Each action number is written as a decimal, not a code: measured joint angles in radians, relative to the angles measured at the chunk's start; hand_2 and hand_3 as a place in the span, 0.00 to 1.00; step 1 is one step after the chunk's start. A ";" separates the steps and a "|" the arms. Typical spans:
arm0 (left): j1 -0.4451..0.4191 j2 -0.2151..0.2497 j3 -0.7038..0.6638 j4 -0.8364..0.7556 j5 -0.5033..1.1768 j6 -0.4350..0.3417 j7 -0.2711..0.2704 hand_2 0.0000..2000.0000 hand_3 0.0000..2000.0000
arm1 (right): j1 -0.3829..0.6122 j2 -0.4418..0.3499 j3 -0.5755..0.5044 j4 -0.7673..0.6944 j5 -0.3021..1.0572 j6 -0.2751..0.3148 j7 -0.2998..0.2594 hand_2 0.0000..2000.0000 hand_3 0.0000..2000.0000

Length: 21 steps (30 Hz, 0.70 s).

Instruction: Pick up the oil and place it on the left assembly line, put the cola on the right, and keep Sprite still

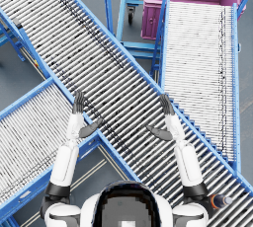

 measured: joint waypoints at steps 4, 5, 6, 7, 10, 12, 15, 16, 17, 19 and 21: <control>0.000 0.000 0.000 0.000 0.000 0.000 0.000 0.00 0.00 | 0.000 0.000 0.000 0.000 0.000 0.000 0.000 0.00 0.00; 0.000 0.000 0.000 0.000 0.000 0.000 0.000 0.00 0.00 | 0.000 0.000 0.000 0.000 0.000 0.000 0.000 0.00 0.00; 0.000 0.000 0.000 0.000 0.000 0.000 0.000 0.00 0.00 | 0.000 0.000 0.000 0.000 0.000 0.000 0.000 0.00 0.00; 0.000 0.000 0.000 0.000 0.000 0.000 0.000 0.00 0.00 | 0.000 0.000 0.000 0.000 0.000 0.000 0.000 0.00 0.00; 0.000 0.000 0.000 0.000 0.000 0.000 0.000 0.00 0.00 | 0.000 0.000 0.000 0.000 0.000 0.000 0.000 0.00 0.00; 0.000 0.000 0.000 0.000 0.000 0.000 0.000 0.00 0.00 | 0.000 0.000 0.000 0.000 0.000 0.000 0.000 0.00 0.00; 0.000 0.000 0.000 0.000 0.000 0.000 0.000 0.00 0.00 | 0.000 0.000 0.000 0.000 0.000 0.000 0.000 0.00 0.00; 0.000 0.000 0.000 0.000 0.000 0.000 0.000 0.00 0.00 | 0.000 0.000 0.000 0.000 0.000 0.000 0.000 0.00 0.00; 0.000 0.000 0.000 0.000 0.000 0.000 0.000 0.00 0.00 | 0.000 0.000 0.000 0.000 0.000 0.000 0.000 0.00 0.00; 0.000 0.000 0.000 0.000 0.000 0.000 0.000 0.00 0.00 | 0.000 0.000 0.000 0.000 0.000 0.000 0.000 0.00 0.00; 0.000 0.000 0.000 0.000 0.000 0.000 0.000 0.00 0.00 | 0.000 0.000 0.000 0.000 0.000 0.000 0.000 0.00 0.00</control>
